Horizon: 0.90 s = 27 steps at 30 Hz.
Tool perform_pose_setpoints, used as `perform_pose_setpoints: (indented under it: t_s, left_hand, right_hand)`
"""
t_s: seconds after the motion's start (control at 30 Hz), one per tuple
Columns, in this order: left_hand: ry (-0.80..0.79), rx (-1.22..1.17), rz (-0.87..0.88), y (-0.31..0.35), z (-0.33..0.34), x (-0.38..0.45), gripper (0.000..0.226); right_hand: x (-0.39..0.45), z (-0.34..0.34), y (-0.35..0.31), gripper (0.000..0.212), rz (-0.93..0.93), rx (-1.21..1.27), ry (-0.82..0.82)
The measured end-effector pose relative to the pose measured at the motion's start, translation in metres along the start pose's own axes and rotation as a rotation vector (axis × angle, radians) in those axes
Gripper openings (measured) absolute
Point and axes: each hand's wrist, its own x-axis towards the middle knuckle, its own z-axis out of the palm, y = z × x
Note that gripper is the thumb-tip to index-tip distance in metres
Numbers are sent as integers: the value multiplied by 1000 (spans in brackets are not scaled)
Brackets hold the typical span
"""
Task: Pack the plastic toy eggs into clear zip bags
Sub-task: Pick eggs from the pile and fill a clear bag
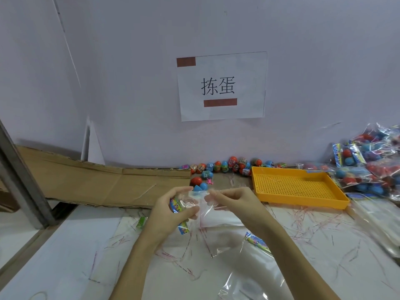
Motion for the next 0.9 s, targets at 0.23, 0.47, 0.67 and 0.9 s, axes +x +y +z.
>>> perform_pose_setpoints:
  t_s: [0.23, 0.47, 0.67, 0.9]
  left_hand:
    - [25, 87, 113, 2, 5, 0, 59]
    - [119, -68, 166, 4, -1, -2, 47]
    - [34, -28, 133, 0, -5, 1, 54]
    - [-3, 45, 180, -3, 1, 3, 65]
  right_hand:
    - [2, -1, 1, 23, -66, 8, -12]
    - [3, 0, 0, 29, -105, 1, 9]
    - [6, -4, 8, 17, -167, -285, -18]
    - [2, 4, 5, 28, -48, 37, -67]
